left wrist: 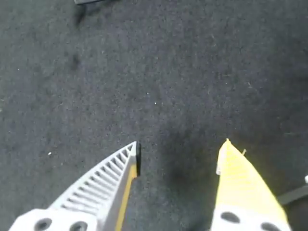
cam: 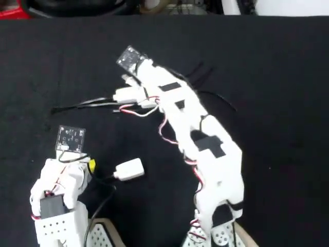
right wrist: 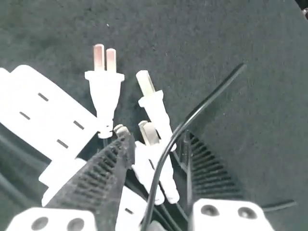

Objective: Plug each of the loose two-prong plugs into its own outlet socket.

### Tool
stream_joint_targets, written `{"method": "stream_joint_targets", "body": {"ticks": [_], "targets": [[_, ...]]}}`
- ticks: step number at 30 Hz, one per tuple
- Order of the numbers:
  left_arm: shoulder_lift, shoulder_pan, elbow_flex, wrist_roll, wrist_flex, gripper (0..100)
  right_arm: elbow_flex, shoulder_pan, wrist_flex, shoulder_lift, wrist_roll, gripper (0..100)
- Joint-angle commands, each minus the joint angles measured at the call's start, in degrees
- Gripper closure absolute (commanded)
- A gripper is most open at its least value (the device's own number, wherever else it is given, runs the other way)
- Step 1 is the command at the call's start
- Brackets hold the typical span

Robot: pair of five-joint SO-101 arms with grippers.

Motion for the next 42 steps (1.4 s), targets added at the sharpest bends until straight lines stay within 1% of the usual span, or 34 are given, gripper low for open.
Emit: {"method": "stream_joint_targets", "body": {"ticks": [1,4,8,14,19,22,25,31,33,37,39,42], "targets": [[-0.35,-0.04,0.22,-0.62,-1.14,73,-3.65,1.32,6.51,0.31,-0.35,80.9],[-0.35,-0.13,0.4,-0.62,-2.11,73,-9.98,1.41,15.3,3.12,-0.26,74.9],[-0.35,-0.04,0.66,-0.62,-2.2,73,-19.38,1.05,23.3,11.21,5.36,77.0],[-0.35,-0.04,0.66,-0.62,-2.2,73,-34.24,0.7,36.04,20.09,9.41,78.9],[-0.35,-0.04,0.66,-0.62,-2.2,73,-43.56,0.88,44.92,25.8,15.56,78.9],[-0.35,-0.04,0.66,-0.62,-2.2,73,-47.87,0.88,48.0,28.44,17.05,78.7],[-0.35,-0.04,0.66,-0.62,-2.2,73,-51.38,1.23,51.69,30.73,21.89,78.7],[-0.35,-0.04,0.66,-0.62,-2.2,73,-55.08,1.32,53.01,34.59,24.0,79.2],[-0.35,-0.04,0.66,-0.62,-2.2,73,-56.66,1.41,53.19,35.65,24.0,82.7],[-0.35,-0.04,0.66,-0.62,-2.2,73,-58.95,1.32,53.71,36.62,23.91,98.6],[-0.35,-0.04,0.66,-0.62,-2.2,73,-60.35,1.41,56.53,36.18,23.74,97.7],[-0.35,-0.04,0.66,-0.62,-2.2,73,-64.22,1.14,61.1,35.21,21.01,98.7]]}}
